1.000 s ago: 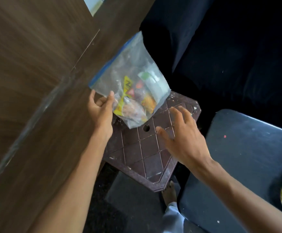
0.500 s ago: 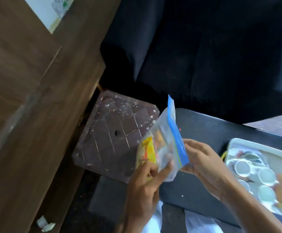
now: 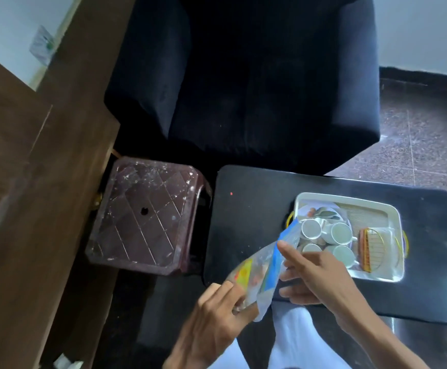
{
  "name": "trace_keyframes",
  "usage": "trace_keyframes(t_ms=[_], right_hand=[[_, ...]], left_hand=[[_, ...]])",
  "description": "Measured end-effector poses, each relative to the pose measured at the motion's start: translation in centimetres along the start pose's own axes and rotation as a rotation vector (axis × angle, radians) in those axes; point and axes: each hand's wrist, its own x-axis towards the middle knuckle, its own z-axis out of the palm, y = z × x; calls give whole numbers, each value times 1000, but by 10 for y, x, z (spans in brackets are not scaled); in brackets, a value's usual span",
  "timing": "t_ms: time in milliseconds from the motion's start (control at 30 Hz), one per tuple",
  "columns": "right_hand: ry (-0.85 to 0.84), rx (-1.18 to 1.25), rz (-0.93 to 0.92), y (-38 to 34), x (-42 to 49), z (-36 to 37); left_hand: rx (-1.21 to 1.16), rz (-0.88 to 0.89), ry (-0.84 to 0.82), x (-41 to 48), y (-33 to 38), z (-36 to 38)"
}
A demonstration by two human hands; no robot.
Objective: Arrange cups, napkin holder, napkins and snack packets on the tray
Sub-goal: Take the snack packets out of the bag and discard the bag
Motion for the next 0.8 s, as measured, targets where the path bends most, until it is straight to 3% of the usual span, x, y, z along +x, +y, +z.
trace_keyframes(t_ms=[167,333,400,500,600,733,800], right_hand=[[-86,-132,-25,32,-5,-55],[-162,195,-38,56,-10,-108],[-171,325,-65,61,-15,-125],[-226,420,-75,65,-23,-147],[-276,527,-104,67,-26,-165],[-278,521,-209,75,-27,-182],[-260,449,-283,76,-31,-189]], left_hand=[[23,87,22,12,59,8],[31,35,-51,26,106,12],[-56,-67,-110,31,123,15],[-351,-350,-232,41,143,10],[-634,-521,-360,60,157,2],[-956,-833,4,109,188,5],[-1099,-897,75,137,203,15]])
